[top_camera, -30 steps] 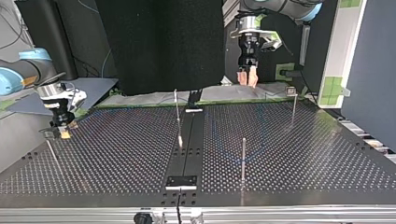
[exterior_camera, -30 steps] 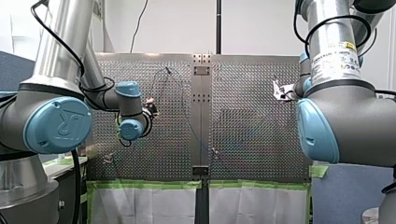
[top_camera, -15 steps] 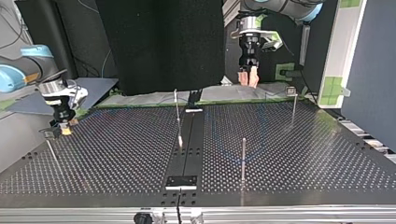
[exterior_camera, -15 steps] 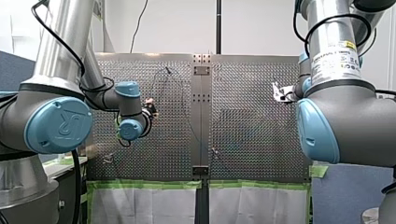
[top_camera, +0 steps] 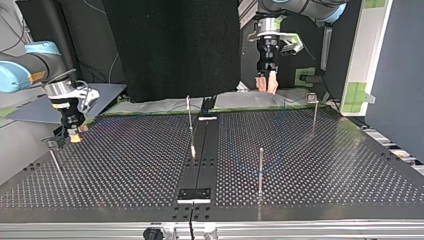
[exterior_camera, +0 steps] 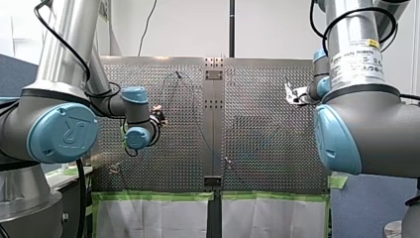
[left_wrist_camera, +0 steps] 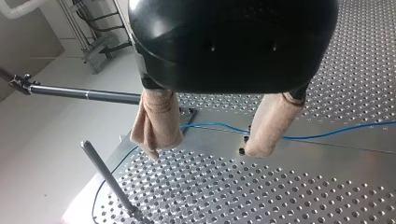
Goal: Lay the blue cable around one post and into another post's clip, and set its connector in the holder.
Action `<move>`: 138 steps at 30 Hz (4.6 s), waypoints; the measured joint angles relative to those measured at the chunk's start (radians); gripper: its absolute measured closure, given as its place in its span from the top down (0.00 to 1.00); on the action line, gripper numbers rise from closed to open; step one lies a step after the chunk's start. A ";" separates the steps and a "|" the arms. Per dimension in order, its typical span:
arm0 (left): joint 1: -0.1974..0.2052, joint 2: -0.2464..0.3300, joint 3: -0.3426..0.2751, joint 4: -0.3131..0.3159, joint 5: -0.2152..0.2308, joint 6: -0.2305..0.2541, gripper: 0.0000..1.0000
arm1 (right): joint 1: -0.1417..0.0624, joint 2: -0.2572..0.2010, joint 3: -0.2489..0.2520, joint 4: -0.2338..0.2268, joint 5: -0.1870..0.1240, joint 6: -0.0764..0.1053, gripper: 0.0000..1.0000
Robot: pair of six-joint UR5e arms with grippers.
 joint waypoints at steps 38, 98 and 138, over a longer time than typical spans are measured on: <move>-0.002 0.000 -0.002 -0.252 0.108 0.039 1.00 | 0.336 -0.014 0.254 -0.181 0.324 0.068 1.00; 0.020 -0.002 -0.047 -0.372 0.046 0.027 1.00 | 0.587 0.020 0.481 -0.543 0.398 0.128 1.00; -0.003 -0.002 -0.084 -0.421 -0.019 0.058 1.00 | 0.689 0.127 0.508 -0.647 0.460 0.117 1.00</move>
